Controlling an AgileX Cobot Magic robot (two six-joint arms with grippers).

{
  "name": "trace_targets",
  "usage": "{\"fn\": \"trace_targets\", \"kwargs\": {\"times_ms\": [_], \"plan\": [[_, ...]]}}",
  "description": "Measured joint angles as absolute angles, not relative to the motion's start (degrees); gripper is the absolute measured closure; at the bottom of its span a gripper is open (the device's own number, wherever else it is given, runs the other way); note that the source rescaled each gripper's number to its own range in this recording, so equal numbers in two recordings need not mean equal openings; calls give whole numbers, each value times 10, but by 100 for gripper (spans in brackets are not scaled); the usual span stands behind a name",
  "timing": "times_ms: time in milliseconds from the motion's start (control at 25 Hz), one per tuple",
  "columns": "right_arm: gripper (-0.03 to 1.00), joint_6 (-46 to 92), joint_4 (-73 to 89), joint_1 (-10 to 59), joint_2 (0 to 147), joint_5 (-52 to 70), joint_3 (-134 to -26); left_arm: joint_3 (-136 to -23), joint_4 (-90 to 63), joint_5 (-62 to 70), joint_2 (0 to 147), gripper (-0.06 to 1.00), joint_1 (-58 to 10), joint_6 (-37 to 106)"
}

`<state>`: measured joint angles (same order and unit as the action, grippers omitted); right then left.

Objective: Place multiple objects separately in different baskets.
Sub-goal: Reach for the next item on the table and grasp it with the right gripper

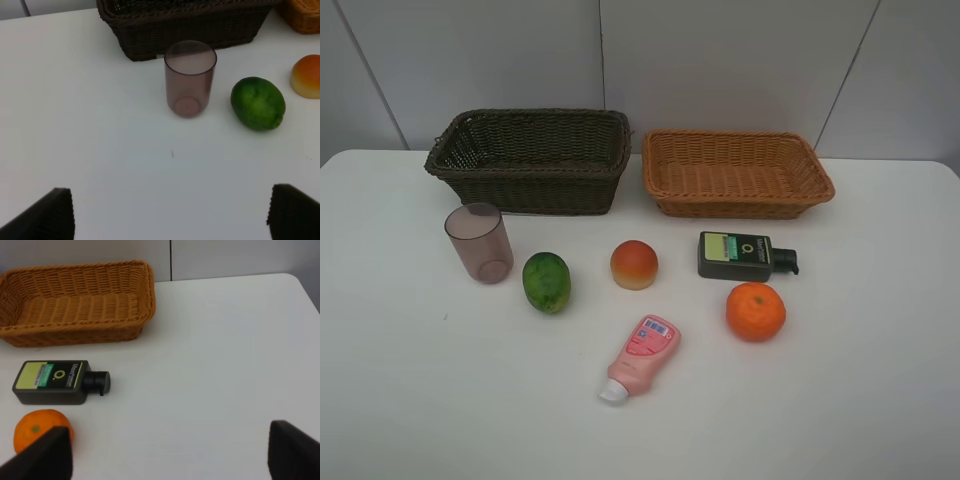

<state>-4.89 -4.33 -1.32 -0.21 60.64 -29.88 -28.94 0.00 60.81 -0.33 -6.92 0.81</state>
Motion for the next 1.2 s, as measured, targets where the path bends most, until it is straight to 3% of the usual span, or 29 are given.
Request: {"fn": "trace_targets", "kwargs": {"times_ms": [1200], "plan": [[39, -49, -43, -13, -2, 606, -299, -289, 0, 608, -3, -6, -69, 8]]}}
